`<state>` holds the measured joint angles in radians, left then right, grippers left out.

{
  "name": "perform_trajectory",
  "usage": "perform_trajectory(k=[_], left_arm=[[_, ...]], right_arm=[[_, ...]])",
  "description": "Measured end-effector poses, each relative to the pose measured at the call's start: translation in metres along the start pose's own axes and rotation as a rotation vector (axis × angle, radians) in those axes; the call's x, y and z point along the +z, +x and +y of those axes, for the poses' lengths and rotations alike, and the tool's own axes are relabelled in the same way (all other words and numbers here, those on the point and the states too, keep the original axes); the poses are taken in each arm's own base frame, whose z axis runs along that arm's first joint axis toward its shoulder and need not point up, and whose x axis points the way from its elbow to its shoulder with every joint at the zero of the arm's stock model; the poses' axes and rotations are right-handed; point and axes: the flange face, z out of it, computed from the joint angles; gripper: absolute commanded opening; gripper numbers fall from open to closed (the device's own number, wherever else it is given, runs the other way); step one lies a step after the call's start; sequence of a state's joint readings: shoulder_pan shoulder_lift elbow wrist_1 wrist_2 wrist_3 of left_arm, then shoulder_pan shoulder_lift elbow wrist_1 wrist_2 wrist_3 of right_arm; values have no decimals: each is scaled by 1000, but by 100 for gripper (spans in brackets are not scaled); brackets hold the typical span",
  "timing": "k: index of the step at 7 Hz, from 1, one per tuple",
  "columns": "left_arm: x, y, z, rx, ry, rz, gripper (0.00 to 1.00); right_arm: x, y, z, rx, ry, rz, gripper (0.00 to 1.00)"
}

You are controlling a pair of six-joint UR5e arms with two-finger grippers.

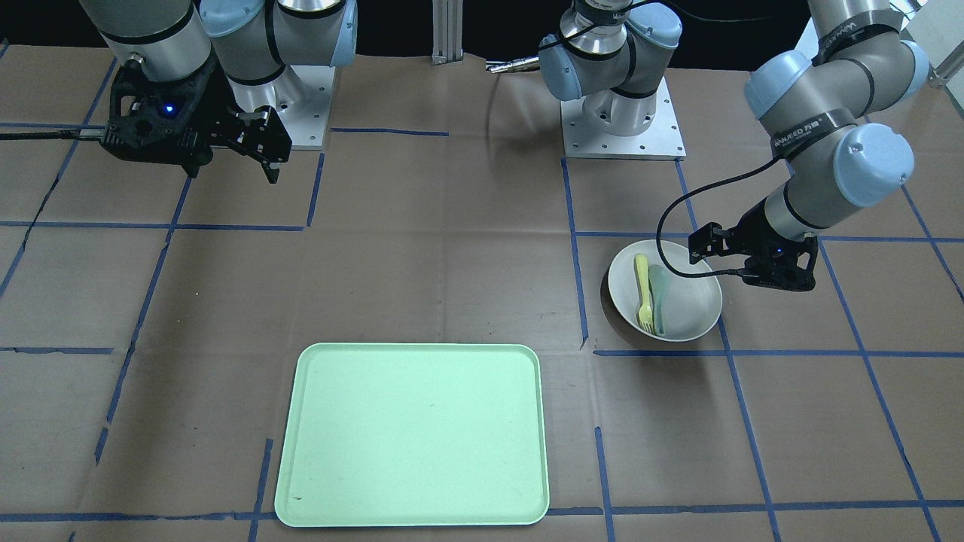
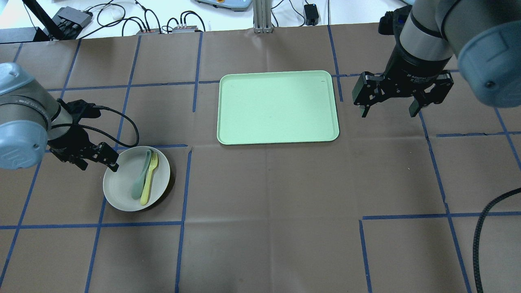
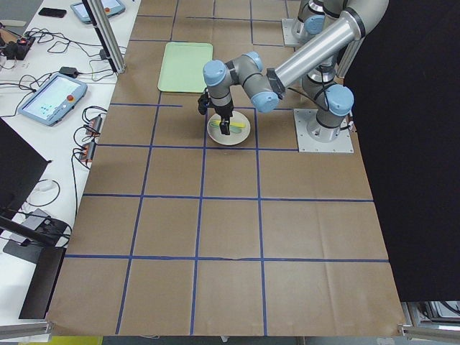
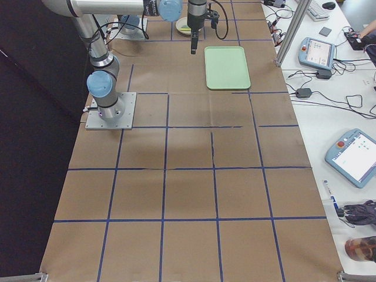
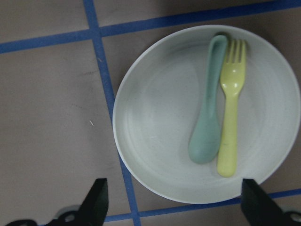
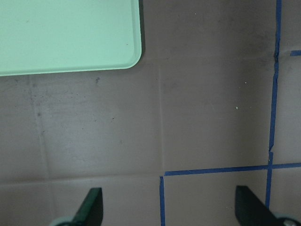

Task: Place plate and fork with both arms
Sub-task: 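Move the left gripper down to the rim of the white plate, then close the left gripper on the white plate's rim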

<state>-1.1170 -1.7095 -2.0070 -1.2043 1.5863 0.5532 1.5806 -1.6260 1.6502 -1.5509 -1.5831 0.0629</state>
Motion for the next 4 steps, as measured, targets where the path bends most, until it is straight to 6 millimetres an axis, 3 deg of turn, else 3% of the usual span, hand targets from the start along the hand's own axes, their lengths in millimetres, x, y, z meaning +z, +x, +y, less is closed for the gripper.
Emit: perform_trajectory(k=[4], left_arm=[[45, -48, -9, 18, -19, 104, 87]], right_arm=[[0, 0, 0, 0, 0, 1, 100]])
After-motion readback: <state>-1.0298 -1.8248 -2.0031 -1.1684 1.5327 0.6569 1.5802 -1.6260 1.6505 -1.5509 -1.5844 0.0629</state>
